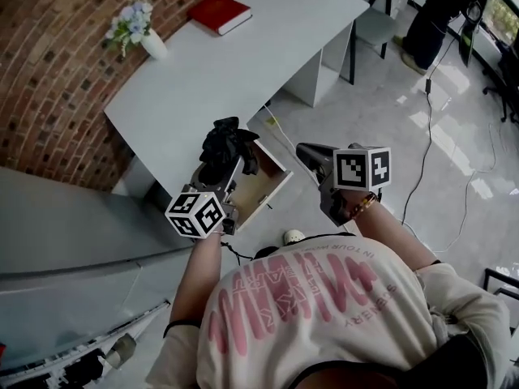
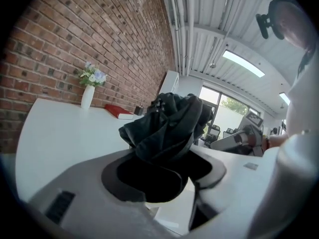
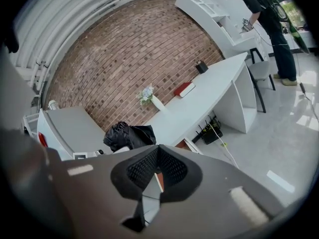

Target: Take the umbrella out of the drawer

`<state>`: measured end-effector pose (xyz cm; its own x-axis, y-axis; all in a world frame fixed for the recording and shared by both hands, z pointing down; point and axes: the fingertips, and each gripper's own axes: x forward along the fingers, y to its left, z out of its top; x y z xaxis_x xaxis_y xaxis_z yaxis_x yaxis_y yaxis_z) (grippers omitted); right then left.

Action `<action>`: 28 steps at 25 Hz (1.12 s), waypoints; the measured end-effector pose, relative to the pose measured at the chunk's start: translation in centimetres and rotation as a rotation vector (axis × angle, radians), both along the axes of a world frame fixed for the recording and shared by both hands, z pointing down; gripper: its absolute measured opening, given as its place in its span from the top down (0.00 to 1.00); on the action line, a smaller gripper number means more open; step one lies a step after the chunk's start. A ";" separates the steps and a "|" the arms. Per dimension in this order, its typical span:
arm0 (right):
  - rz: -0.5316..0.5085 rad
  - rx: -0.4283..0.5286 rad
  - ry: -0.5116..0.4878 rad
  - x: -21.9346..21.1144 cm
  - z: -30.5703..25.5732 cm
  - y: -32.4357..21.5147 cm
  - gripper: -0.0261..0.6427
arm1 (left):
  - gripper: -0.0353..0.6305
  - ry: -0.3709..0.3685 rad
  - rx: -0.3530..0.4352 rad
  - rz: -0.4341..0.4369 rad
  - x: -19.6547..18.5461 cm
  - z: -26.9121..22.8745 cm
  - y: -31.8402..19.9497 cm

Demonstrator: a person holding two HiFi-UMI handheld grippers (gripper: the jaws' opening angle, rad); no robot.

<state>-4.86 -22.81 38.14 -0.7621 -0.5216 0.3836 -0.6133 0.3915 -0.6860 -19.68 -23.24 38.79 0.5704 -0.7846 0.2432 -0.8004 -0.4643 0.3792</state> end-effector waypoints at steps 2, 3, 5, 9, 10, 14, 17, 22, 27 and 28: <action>-0.015 0.021 -0.006 -0.7 -0.8 -0.5 0.95 | 0.60 0.006 0.039 -0.002 0.0 -1.7 0.0; -0.022 0.031 -0.007 -1.1 -1.2 -0.7 0.95 | 0.60 0.007 0.057 -0.004 -0.1 -2.5 0.0; -0.041 0.053 -0.002 -1.7 -2.0 -1.1 0.95 | 0.60 0.015 0.090 -0.011 -0.2 -4.1 -0.1; -0.076 0.102 -0.013 -3.3 -4.2 -2.0 0.95 | 0.60 0.039 0.143 -0.032 -0.9 -7.3 -0.3; -0.082 0.113 -0.021 -3.7 -4.9 -2.2 0.95 | 0.60 0.047 0.155 -0.037 -1.1 -8.0 -0.3; -0.094 0.167 -0.053 -4.7 -7.3 -2.7 0.95 | 0.60 0.087 0.222 -0.057 -1.9 -11.1 0.3; -0.088 0.217 -0.065 -5.1 -9.1 -2.7 0.95 | 0.60 0.102 0.278 -0.067 -2.4 -13.1 1.3; -0.072 0.298 -0.080 -6.2 -12.6 -1.6 0.95 | 0.60 0.115 0.350 -0.056 -3.3 -16.6 3.8; -0.066 0.415 -0.085 -7.8 -16.1 0.7 0.95 | 0.60 0.112 0.388 -0.042 -4.3 -19.7 6.6; -0.068 0.436 -0.079 -8.2 -16.5 1.3 0.95 | 0.60 0.110 0.391 -0.039 -4.5 -20.1 7.2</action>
<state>-13.10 -21.53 21.59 -0.8182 -0.5697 0.0780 -0.5287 0.6921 -0.4914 -24.21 -16.07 18.65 0.5447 -0.8272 -0.1381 -0.7846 -0.5607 0.2645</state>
